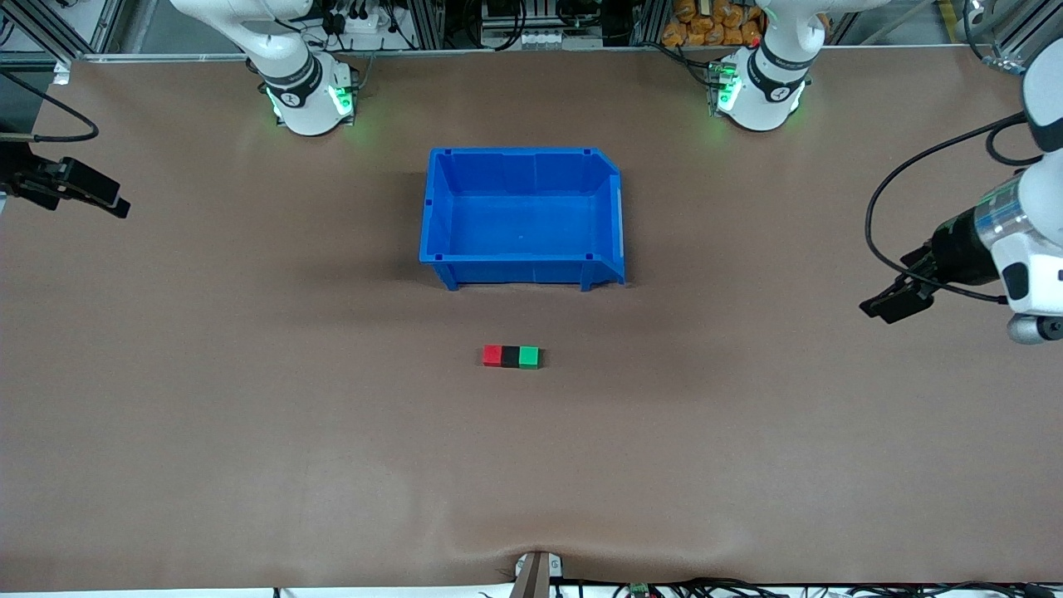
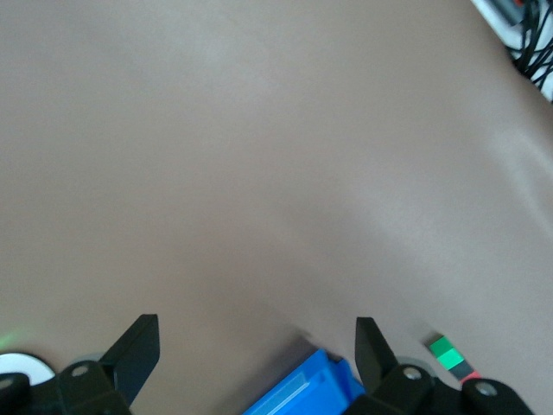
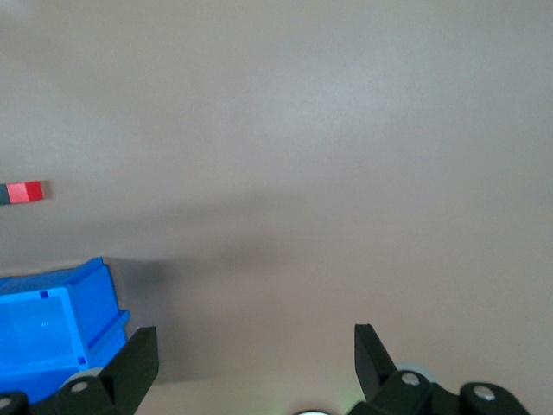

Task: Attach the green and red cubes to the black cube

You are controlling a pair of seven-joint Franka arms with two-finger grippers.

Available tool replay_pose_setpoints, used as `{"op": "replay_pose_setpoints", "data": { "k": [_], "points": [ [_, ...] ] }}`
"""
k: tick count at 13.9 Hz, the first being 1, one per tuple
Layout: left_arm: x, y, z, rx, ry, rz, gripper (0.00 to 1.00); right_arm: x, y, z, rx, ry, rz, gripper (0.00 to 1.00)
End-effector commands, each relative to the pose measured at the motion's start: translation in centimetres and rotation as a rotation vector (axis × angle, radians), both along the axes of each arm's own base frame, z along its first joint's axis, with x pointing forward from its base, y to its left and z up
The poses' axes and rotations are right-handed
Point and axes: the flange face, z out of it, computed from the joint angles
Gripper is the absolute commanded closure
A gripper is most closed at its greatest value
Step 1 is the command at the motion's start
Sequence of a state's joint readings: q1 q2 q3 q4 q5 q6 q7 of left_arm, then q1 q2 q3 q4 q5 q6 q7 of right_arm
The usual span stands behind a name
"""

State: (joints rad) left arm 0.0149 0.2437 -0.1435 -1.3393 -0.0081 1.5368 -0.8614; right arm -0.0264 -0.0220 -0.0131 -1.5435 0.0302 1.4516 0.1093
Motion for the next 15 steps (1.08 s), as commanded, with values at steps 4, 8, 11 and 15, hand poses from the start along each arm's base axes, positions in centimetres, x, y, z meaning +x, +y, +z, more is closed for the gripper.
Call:
{"op": "replay_pose_setpoints", "data": {
  "k": [4,8,11,15],
  "points": [
    [-3.6,0.3,1.8,-0.010,0.049,-0.276,0.00,-0.9,0.1,0.8,-0.017,0.024,0.006,0.00],
    [-7.4,1.5,2.5,-0.001,0.059,-0.464,0.00,-1.3,0.1,0.7,-0.019,0.049,0.011,0.00],
    [-10.8,1.7,2.4,0.042,0.067,-0.524,0.00,-1.3,0.1,0.7,-0.019,0.052,0.012,0.00],
    [-14.1,2.0,2.1,0.075,0.011,-0.620,0.00,-1.3,-0.1,0.9,-0.021,0.046,0.008,0.00]
  ]
}}
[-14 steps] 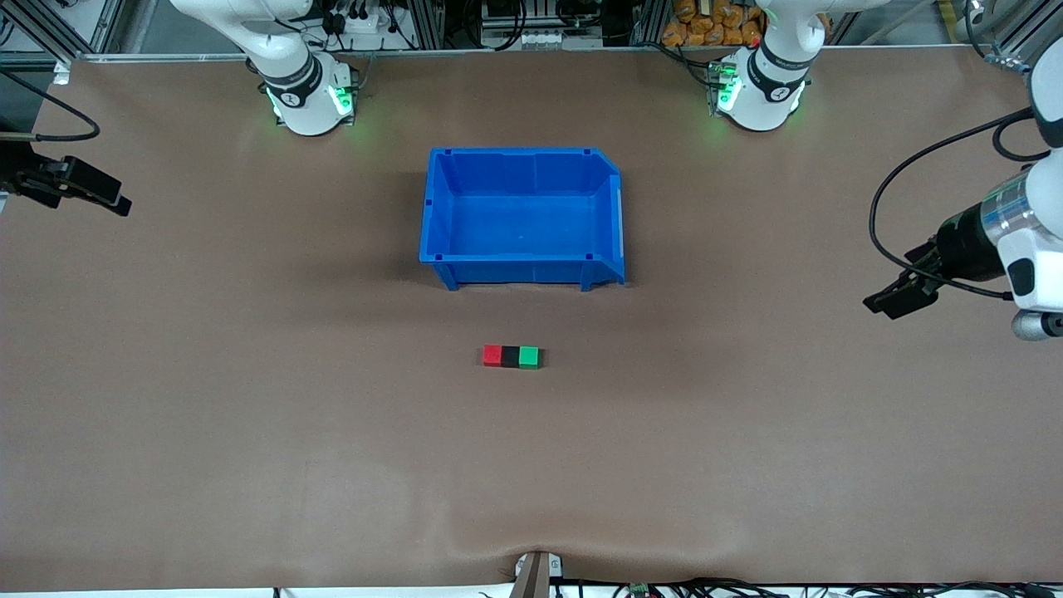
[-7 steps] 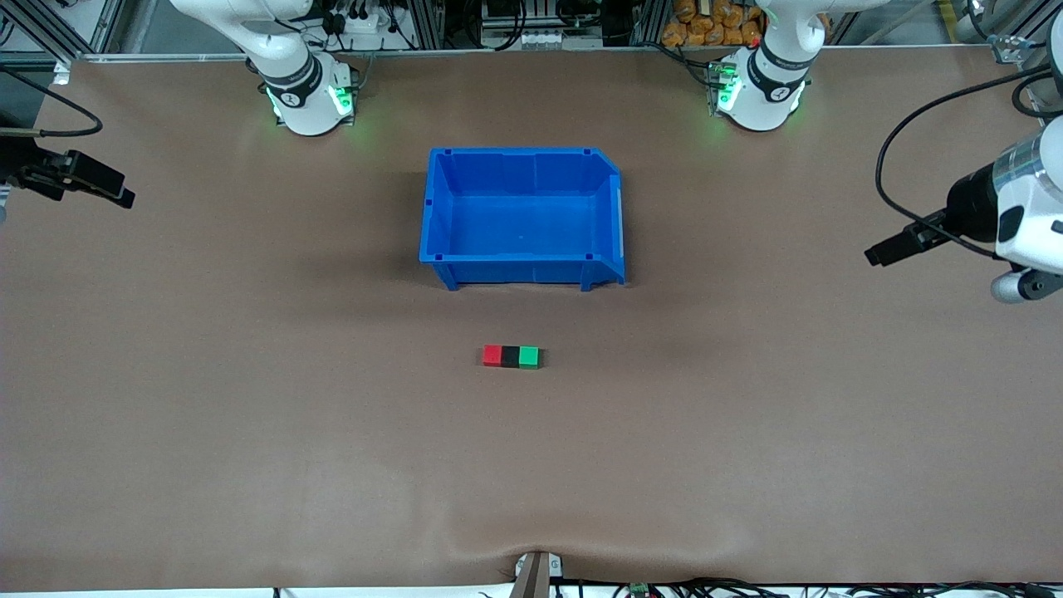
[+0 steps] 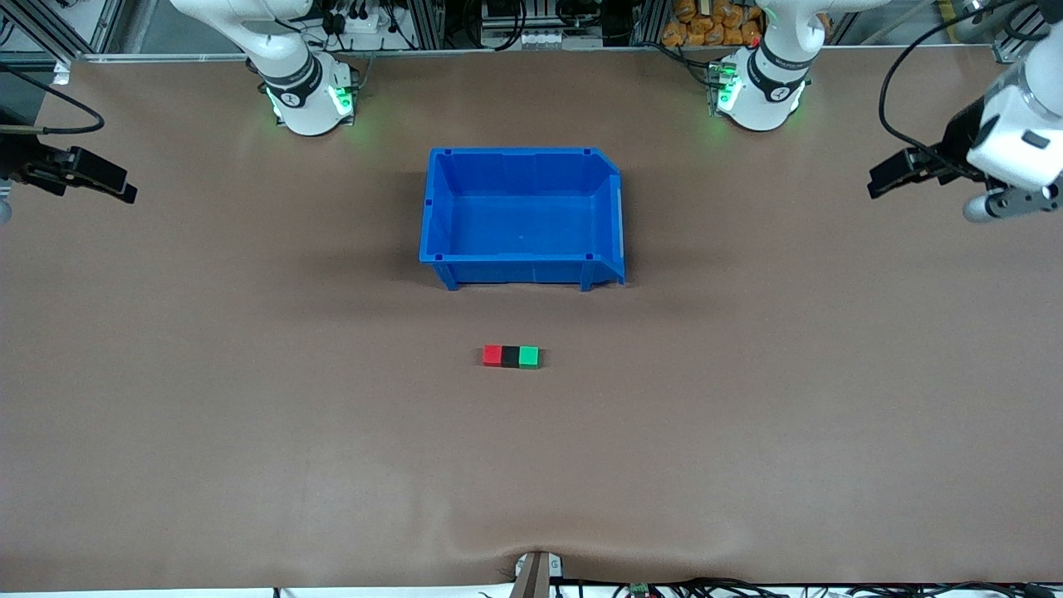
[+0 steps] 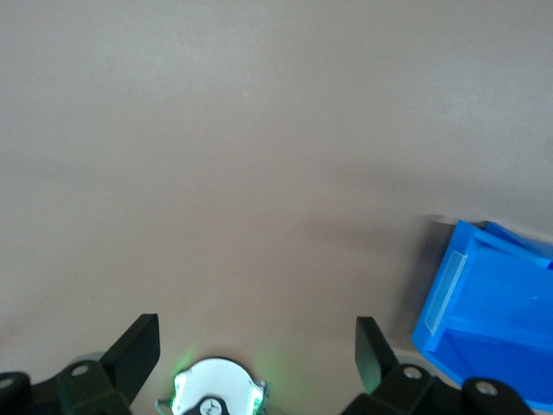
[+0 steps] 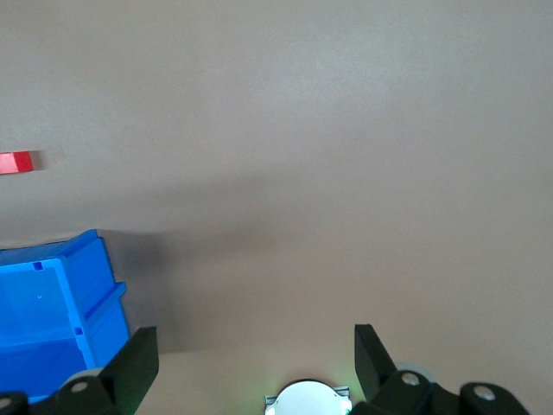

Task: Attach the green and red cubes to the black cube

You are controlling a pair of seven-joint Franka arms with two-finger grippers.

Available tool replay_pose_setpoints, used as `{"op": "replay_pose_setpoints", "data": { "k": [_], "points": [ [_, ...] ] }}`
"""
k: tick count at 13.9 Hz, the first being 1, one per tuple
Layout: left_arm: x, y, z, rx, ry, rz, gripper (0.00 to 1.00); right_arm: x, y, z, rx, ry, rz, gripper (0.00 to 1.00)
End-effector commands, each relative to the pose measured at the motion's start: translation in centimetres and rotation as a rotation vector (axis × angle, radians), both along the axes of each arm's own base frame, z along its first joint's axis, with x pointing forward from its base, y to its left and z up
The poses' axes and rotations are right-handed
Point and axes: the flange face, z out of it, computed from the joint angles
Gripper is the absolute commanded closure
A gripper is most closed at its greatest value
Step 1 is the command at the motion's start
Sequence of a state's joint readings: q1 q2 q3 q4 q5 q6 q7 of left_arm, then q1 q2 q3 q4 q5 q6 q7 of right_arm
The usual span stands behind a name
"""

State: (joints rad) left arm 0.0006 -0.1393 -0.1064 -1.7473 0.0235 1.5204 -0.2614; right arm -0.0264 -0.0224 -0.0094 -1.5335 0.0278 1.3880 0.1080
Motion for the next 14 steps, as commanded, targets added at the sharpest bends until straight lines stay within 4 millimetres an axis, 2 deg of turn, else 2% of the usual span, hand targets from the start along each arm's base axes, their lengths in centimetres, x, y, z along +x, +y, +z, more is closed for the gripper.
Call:
{"op": "replay_pose_setpoints", "data": {
  "k": [1,6,8,9,10,14],
  "points": [
    [-2.4,0.4,0.2,0.022,-0.038,-0.044,0.00,-0.6,-0.3,1.0,-0.020,-0.010,0.001,0.00],
    [-3.3,-0.8,1.8,0.023,-0.058,-0.095,0.00,-0.6,-0.4,1.8,-0.035,-0.027,0.000,0.00],
    [-3.5,-0.7,2.3,0.022,-0.069,-0.093,0.00,-0.4,0.3,1.6,-0.033,-0.024,0.014,0.00],
    [-3.3,-0.7,2.7,0.021,-0.075,-0.095,0.00,-0.3,1.6,1.4,-0.035,-0.021,0.037,0.00],
    [-3.2,-0.8,3.1,0.018,-0.078,-0.094,0.00,-0.3,1.9,1.5,-0.037,-0.026,0.043,0.00],
    [-2.4,-0.5,3.7,0.012,-0.087,-0.083,0.00,-0.3,1.6,1.6,-0.038,-0.029,0.037,0.00]
  ]
}}
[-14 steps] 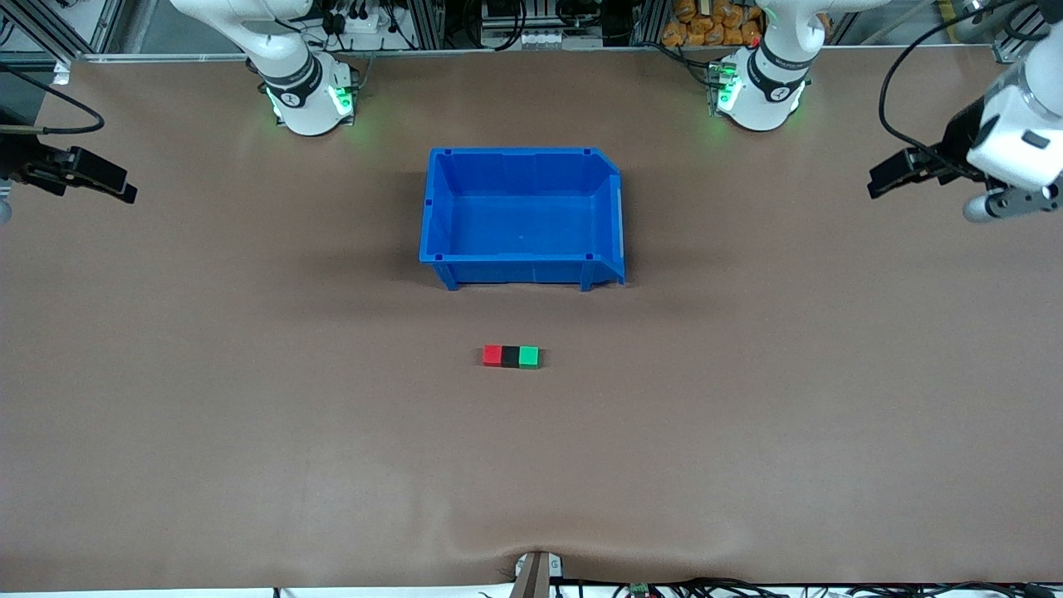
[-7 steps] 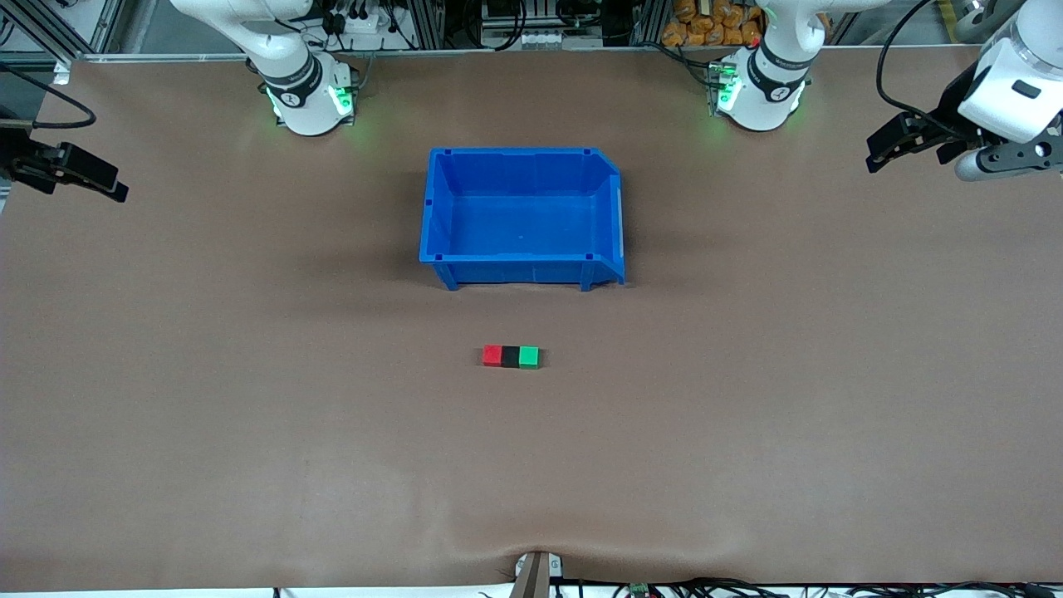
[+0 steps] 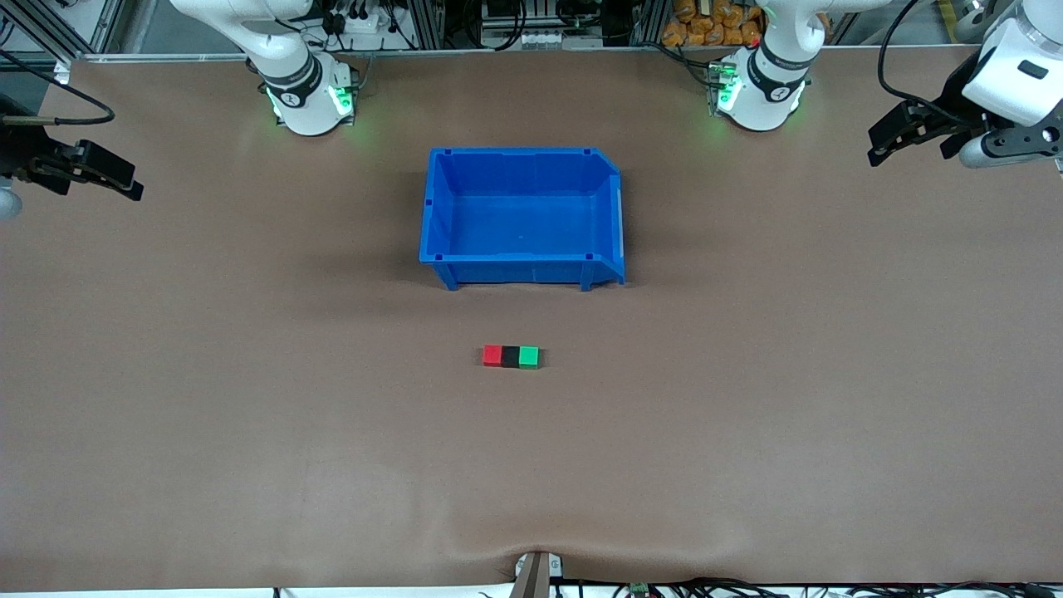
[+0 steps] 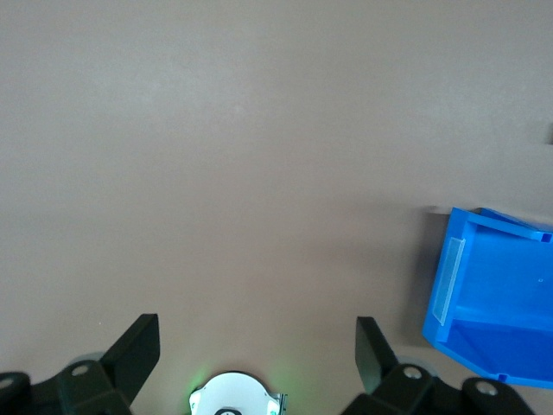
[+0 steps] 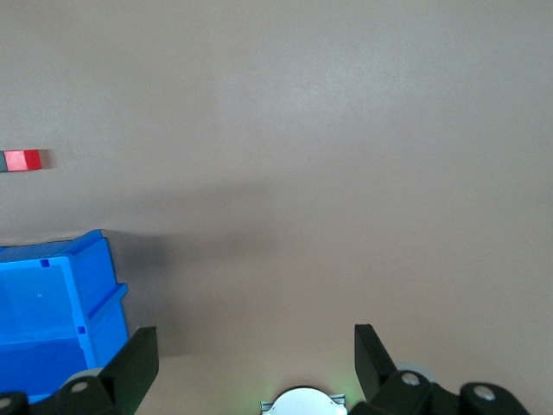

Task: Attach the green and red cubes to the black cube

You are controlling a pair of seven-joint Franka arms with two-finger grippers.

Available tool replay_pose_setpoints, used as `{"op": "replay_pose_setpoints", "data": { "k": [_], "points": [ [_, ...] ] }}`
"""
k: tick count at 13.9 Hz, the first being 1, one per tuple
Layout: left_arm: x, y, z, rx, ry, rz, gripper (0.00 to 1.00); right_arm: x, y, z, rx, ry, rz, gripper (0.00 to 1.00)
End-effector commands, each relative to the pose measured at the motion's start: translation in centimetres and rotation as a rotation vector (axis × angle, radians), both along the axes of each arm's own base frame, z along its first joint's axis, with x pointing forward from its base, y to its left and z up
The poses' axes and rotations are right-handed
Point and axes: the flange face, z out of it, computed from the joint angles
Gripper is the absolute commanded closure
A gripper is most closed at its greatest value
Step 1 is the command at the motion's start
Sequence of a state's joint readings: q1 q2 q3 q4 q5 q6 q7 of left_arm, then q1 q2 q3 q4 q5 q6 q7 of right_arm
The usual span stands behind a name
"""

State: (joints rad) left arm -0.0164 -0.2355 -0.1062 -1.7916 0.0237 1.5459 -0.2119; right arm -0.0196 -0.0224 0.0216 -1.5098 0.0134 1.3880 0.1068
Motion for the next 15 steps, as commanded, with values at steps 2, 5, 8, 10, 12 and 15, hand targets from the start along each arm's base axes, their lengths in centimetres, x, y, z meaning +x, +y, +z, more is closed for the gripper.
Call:
{"op": "replay_pose_setpoints", "data": {
  "k": [2,5,8,10,12,15],
  "points": [
    [0.56,0.51,1.09,0.010,-0.015,-0.014,0.00,-0.27,-0.56,0.34,-0.032,-0.003,-0.005,0.00],
    [1.01,0.45,1.29,0.005,-0.019,-0.013,0.00,-0.27,-0.60,0.34,-0.035,-0.003,-0.006,0.00],
    [1.00,0.46,1.23,0.005,-0.013,-0.013,0.00,-0.27,-0.60,0.34,-0.035,-0.003,-0.007,0.00],
    [1.01,0.70,1.29,0.005,-0.013,-0.008,0.00,-0.25,-0.76,0.35,-0.035,-0.004,-0.010,0.00],
    [0.87,0.64,1.19,0.006,-0.001,-0.011,0.00,-0.25,-0.93,0.35,-0.035,-0.004,-0.013,0.00],
    [0.87,0.65,1.11,0.006,0.001,-0.011,0.00,-0.17,-0.83,0.36,-0.034,-0.007,-0.018,0.00]
  ]
}}
